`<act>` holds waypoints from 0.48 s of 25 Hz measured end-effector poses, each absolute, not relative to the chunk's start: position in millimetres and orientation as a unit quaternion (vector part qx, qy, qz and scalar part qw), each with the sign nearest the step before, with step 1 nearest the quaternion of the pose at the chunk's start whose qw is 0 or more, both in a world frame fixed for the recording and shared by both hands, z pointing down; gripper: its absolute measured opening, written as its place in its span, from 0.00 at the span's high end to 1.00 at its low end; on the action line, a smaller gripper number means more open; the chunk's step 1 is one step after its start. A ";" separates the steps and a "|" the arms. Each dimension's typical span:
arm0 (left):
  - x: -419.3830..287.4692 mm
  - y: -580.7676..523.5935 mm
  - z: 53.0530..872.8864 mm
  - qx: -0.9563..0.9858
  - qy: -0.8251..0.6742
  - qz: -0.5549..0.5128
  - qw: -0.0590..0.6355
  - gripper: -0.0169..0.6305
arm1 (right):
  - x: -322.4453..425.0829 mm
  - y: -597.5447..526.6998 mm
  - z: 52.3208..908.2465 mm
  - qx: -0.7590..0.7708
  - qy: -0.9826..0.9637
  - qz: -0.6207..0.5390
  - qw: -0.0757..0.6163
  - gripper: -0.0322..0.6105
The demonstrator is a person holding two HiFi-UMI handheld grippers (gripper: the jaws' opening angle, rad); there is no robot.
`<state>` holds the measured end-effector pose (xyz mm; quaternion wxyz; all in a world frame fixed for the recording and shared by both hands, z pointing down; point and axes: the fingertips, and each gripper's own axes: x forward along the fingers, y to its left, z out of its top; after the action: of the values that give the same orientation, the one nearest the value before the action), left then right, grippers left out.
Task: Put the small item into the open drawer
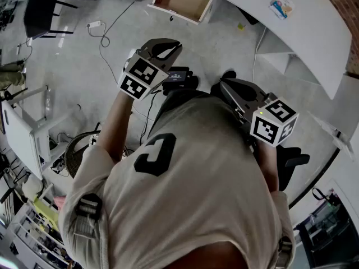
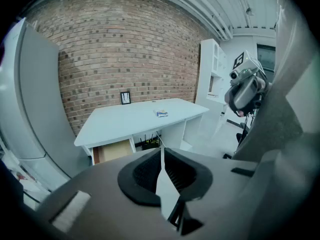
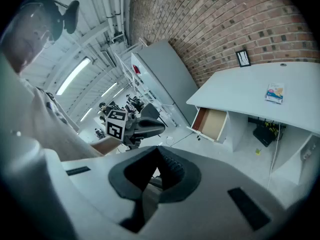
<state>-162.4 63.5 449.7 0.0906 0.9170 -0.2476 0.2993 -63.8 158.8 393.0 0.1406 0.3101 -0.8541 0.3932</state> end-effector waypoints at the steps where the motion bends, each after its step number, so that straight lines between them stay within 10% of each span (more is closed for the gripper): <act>1: -169.1 66.5 449.8 0.917 -0.245 0.302 0.089 0.94 | -66.0 161.9 391.1 0.316 -0.852 0.393 0.141 0.95; 12: -165.3 94.9 440.0 0.931 -0.208 0.296 0.059 0.94 | -73.0 186.4 382.9 0.357 -0.839 0.383 0.147 0.95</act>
<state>-165.3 94.9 440.0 0.0587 0.9305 -0.2082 0.2955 -73.0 186.4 382.9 0.1473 0.3571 -0.8390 0.3832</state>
